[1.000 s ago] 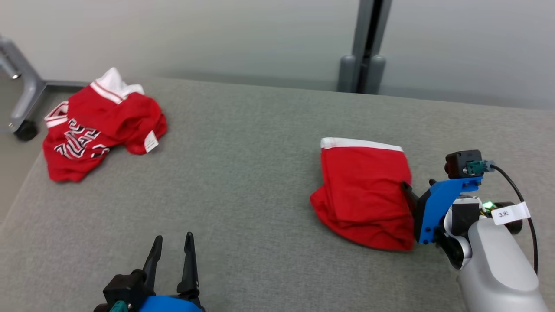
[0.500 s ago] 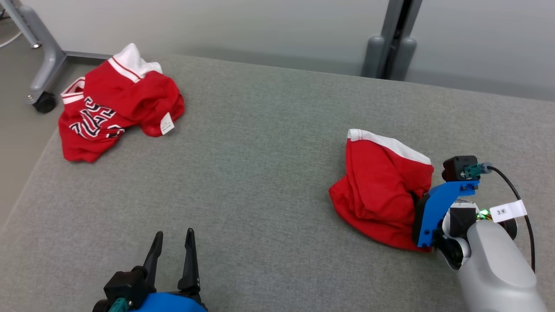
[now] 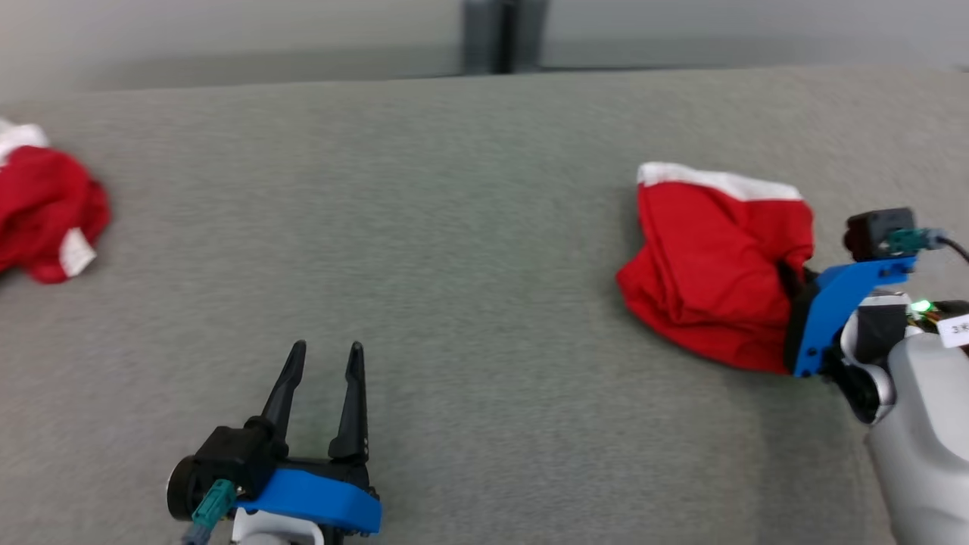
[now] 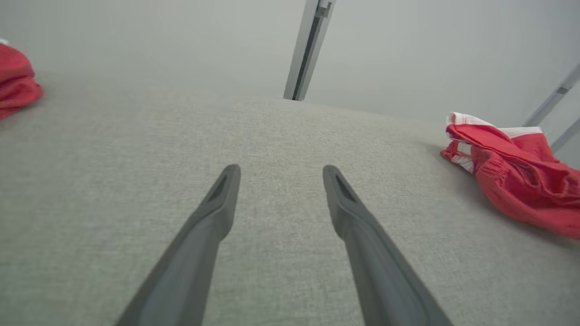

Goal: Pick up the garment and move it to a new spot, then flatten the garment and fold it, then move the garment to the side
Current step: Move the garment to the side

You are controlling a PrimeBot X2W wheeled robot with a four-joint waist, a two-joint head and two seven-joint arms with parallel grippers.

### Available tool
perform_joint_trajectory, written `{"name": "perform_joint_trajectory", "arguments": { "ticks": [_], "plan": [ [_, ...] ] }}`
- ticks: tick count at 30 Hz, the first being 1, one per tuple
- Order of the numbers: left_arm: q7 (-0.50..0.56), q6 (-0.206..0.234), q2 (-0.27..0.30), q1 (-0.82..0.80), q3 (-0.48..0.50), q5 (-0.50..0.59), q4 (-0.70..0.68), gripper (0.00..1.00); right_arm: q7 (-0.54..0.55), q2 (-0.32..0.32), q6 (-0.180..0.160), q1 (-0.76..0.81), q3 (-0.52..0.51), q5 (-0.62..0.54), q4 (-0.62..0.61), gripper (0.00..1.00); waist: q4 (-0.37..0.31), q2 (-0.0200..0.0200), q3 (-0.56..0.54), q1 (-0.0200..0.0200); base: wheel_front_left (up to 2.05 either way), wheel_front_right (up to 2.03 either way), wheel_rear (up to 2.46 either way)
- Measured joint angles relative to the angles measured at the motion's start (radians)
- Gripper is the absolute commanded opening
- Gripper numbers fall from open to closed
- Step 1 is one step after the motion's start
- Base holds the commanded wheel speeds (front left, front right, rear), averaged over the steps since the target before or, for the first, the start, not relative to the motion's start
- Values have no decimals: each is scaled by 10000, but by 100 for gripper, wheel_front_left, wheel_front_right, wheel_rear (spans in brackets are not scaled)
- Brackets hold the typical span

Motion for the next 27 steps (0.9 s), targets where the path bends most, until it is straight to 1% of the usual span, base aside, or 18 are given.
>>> {"name": "perform_joint_trajectory", "arguments": {
  "ticks": [1,2,4,7,10,14,18,21,27],
  "plan": [
    [33,-29,19,-85,-67,33,-67,100,-8,-109,-2,0,-58,54,-82,0,-244,0,88,0,0,0,0],
    [174,-59,59,-269,-176,130,-251,100,-33,-307,0,4,-215,113,-244,0,-707,0,249,0,0,0,0],
    [326,-105,117,-416,-309,201,-403,100,-115,-370,-2,20,-441,173,-397,0,-1122,0,398,0,0,0,0],
    [552,-130,182,-552,-435,280,-610,100,-261,-326,0,87,-821,249,-430,0,-1606,0,567,-1,0,0,0],
    [713,-144,284,-639,-510,364,-763,100,-418,-163,-2,197,-1164,249,-351,0,-1852,0,696,-1,0,0,0],
    [848,-130,391,-695,-558,408,-1026,100,-648,-61,0,174,-1427,125,-253,0,-1884,0,882,0,0,0,0],
    [1009,-98,470,-711,-610,431,-1183,100,-767,-174,0,-46,-1670,-65,-157,0,-1704,0,1024,-1,0,0,0],
    [1083,-38,506,-721,-627,433,-1310,100,-713,-410,0,-419,-1762,-242,-104,0,-1441,0,1111,-1,0,0,0],
    [1210,23,665,-734,-619,437,-1511,100,-385,-1254,0,-1290,-2107,-570,96,0,-777,0,1322,-1,0,0,0]
  ]
}}
